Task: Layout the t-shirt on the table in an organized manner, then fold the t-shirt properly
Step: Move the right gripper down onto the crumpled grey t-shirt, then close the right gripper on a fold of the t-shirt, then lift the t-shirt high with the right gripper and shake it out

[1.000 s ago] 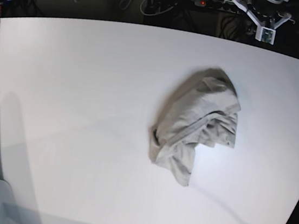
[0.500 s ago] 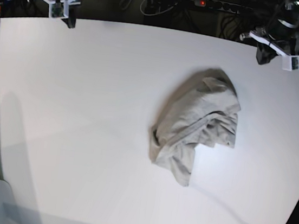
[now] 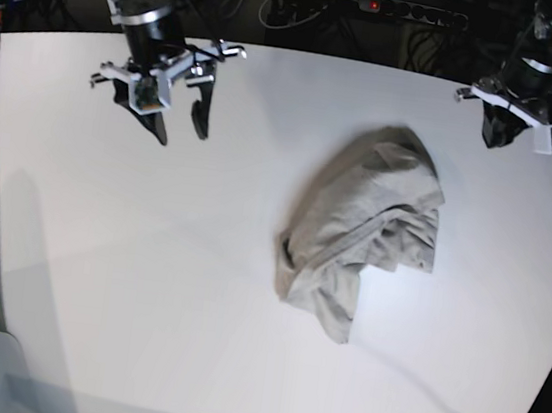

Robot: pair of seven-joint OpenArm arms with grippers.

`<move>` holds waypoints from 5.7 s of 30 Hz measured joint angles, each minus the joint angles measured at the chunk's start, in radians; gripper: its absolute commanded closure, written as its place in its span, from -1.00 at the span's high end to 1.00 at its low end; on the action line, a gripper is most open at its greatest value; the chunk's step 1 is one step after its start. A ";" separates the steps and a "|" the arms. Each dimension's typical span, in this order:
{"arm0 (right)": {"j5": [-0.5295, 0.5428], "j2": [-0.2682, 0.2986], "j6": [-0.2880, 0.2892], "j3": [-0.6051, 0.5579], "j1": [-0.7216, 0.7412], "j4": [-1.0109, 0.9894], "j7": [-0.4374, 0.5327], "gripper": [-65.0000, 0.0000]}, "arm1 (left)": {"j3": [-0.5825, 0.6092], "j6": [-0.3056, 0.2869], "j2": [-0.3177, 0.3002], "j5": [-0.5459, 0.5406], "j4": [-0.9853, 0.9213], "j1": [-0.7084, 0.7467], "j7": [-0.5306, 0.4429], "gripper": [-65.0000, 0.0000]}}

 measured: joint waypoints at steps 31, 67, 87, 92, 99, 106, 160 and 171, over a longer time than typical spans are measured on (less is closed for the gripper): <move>0.004 0.005 0.004 -0.422 0.555 -0.211 -0.327 0.02 | -0.097 0.002 0.063 -0.002 -0.032 -0.113 0.059 0.00; 0.000 -0.134 0.213 -0.450 0.864 -0.654 -0.312 -0.18 | -0.198 0.003 0.186 -0.008 -0.023 0.000 0.063 0.00; -0.002 -0.055 0.221 -0.446 0.902 -0.248 -0.375 -1.00 | -0.201 0.003 0.189 -0.009 -0.023 0.000 0.063 0.00; -0.006 -0.068 0.227 -0.303 0.913 -0.031 -0.452 -1.00 | -0.201 0.002 0.184 -0.010 -0.023 -0.004 0.061 0.00; -0.004 -0.096 0.229 -0.175 1.051 -0.015 -0.471 -1.00 | -0.199 0.002 0.178 -0.010 -0.023 -0.005 0.063 0.00; -0.004 -0.098 0.227 -0.138 1.263 -0.016 -0.542 -1.00 | -0.198 0.002 0.182 -0.010 -0.023 -0.005 0.063 0.00; -0.284 -0.342 0.227 -0.154 1.836 -0.098 -0.730 -1.00 | -0.199 0.001 0.164 -0.116 -0.029 -0.074 0.060 0.00; -0.306 -0.238 0.225 0.028 1.376 -0.029 -0.841 -1.00 | -0.199 0.002 0.158 -0.116 -0.031 -0.069 0.062 0.00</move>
